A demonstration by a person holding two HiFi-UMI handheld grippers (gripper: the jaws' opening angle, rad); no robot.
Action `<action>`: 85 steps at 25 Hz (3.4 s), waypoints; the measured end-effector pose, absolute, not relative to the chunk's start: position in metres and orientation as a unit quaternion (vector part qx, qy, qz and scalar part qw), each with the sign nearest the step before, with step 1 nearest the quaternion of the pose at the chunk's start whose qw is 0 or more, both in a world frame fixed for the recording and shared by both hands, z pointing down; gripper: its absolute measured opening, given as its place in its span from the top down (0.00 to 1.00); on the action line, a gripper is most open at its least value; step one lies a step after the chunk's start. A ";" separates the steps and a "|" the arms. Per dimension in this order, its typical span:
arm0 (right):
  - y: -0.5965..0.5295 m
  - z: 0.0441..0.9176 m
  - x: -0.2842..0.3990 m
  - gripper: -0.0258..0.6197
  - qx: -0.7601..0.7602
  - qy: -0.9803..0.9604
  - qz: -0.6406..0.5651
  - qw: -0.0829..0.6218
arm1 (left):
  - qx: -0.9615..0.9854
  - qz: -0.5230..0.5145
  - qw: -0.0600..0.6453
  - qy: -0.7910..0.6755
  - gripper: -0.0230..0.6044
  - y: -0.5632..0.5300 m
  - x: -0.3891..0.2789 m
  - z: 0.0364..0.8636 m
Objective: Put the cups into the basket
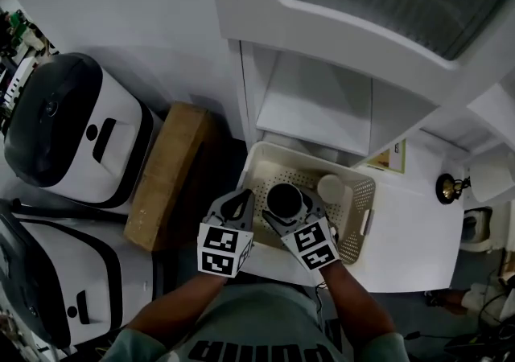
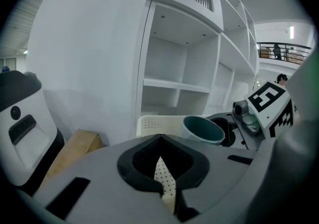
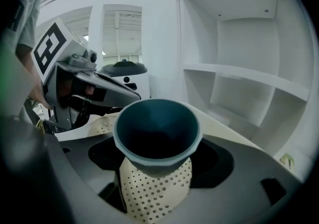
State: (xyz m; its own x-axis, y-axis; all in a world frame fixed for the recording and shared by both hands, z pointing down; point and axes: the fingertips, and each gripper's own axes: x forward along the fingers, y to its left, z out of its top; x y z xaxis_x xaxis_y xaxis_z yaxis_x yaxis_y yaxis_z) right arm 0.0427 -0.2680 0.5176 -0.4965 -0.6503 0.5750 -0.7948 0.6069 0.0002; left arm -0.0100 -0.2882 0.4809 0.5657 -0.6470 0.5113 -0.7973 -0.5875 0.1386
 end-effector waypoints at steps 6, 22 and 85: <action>-0.278 0.541 0.039 0.36 0.389 -0.864 0.136 0.290 | 0.856 0.213 0.192 -0.429 0.96 -0.296 -0.007 0.488; -0.277 0.592 0.035 0.36 0.340 -0.862 0.133 0.351 | 0.857 0.206 0.203 -0.425 0.96 -0.301 -0.003 0.482; -0.089 0.455 0.086 0.94 0.692 -0.680 0.161 0.180 | 0.949 0.157 0.137 -0.236 0.96 -0.139 0.009 0.447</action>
